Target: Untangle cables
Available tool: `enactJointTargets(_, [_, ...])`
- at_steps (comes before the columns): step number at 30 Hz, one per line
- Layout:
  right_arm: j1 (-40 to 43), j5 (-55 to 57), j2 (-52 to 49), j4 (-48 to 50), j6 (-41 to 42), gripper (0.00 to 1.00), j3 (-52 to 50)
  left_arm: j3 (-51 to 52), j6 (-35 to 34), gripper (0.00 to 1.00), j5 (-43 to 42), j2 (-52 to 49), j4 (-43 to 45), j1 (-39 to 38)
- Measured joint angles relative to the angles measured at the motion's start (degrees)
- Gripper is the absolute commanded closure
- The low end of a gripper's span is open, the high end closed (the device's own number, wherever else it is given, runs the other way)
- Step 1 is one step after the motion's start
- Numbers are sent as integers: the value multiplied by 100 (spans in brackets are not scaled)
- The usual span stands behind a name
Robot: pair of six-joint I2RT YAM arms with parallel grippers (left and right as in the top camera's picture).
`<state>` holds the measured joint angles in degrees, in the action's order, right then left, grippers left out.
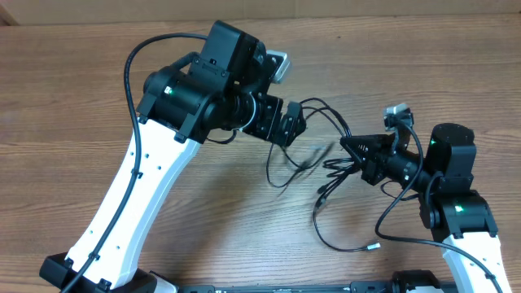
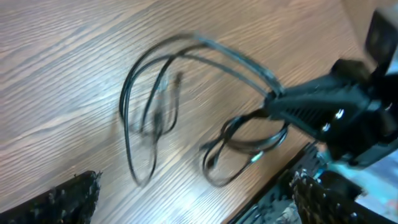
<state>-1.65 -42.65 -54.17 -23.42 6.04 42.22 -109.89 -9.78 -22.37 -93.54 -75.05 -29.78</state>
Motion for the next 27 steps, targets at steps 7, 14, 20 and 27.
enactJointTargets(7, [0, -15, 0, 2, 649, 96, 0, -2, 1467, 3, 35, 0, -387, -675])
enactJointTargets(14, [0, -284, 0, 286, 1154, 96, 0, -2, 2761, 5, 35, 0, -417, -1408])
enactJointTargets(20, [0, -730, 0, 922, 1932, 96, -2, -4, 3316, 6, 39, 0, -525, -1462])
enactJointTargets(27, [0, -1364, 0, 1912, 3069, 97, -2, -11, 3550, 5, 39, 0, -553, -1462])
